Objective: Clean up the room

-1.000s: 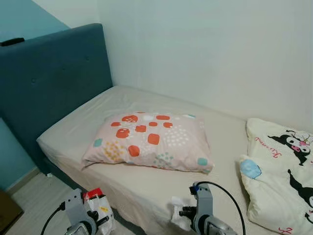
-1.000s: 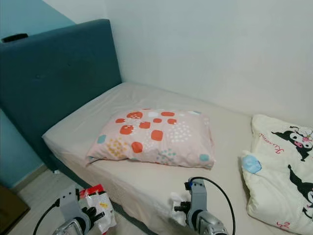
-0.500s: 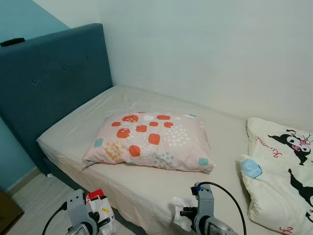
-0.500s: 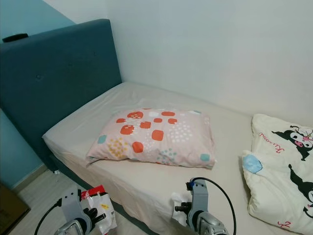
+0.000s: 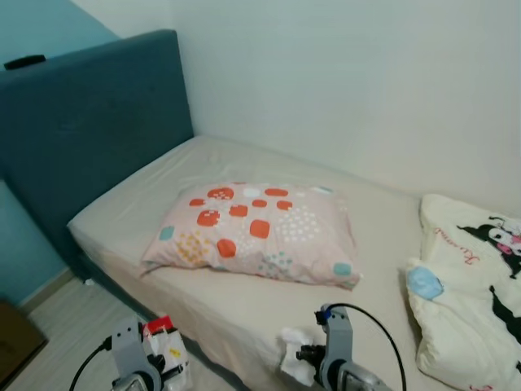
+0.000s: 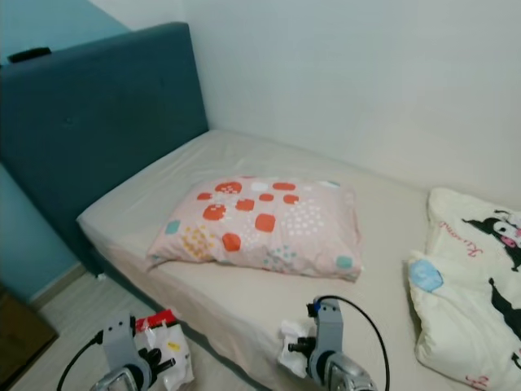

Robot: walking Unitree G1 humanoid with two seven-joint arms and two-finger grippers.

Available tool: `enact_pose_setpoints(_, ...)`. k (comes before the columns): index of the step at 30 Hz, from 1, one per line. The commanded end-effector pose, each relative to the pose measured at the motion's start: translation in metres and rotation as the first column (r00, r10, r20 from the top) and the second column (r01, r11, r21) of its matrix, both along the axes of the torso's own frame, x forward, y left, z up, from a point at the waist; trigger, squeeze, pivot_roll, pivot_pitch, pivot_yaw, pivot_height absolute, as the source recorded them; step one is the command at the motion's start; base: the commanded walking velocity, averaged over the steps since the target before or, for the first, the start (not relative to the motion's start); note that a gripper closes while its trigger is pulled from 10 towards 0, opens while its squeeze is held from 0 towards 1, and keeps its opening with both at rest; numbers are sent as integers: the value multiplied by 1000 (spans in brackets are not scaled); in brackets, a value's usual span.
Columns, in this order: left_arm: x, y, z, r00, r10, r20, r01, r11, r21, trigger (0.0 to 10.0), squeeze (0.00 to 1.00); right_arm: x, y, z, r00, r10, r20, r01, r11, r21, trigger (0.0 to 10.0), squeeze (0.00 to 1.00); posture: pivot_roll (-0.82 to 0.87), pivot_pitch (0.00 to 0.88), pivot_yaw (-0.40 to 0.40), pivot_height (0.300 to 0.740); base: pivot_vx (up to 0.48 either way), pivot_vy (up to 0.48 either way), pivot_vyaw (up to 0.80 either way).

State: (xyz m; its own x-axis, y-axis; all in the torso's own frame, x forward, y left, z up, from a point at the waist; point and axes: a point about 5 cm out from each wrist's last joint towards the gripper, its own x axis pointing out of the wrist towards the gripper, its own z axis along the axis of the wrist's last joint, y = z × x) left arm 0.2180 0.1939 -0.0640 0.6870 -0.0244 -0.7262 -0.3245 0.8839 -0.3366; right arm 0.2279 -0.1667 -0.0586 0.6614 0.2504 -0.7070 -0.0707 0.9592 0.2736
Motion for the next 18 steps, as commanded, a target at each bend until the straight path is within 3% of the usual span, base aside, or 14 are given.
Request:
enact_pose_setpoints(1,-7,7,-3,999,15,-30,-15,1000,18,10000,0,3,9,1,1000,11,6,-11,1000,24,10000,0,66,0,-19,740,0,0,769)
enact_pose_setpoints(18,-9,6,-5,999,-2,-45,4,999,34,10000,0,1,10,0,999,34,-2,-34,999,13,10000,0,74,0,-29,740,0,0,766)
